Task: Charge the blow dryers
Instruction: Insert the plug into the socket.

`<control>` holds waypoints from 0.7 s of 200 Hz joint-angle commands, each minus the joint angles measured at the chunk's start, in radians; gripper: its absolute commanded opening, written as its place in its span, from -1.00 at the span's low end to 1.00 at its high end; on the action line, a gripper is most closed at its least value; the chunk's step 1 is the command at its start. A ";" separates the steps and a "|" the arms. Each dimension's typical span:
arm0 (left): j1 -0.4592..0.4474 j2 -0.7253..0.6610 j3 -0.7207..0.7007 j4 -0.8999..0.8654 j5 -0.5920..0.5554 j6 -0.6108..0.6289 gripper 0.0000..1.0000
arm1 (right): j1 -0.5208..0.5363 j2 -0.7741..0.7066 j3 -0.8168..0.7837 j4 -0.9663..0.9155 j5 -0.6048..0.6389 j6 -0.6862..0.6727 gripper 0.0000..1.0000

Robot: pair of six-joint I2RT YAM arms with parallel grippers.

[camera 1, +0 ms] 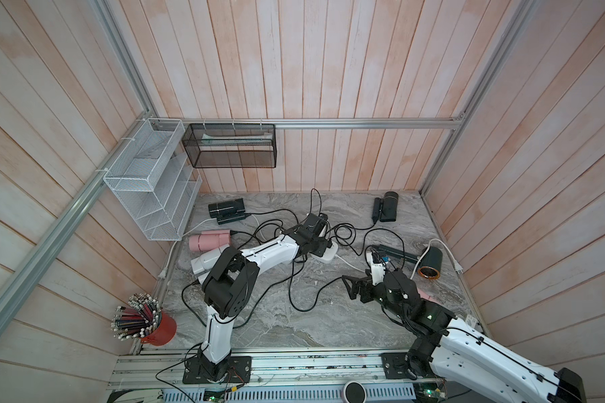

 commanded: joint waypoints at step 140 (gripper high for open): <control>-0.004 0.003 -0.035 -0.006 0.006 0.006 -0.82 | -0.004 -0.014 -0.016 0.004 0.001 0.005 0.98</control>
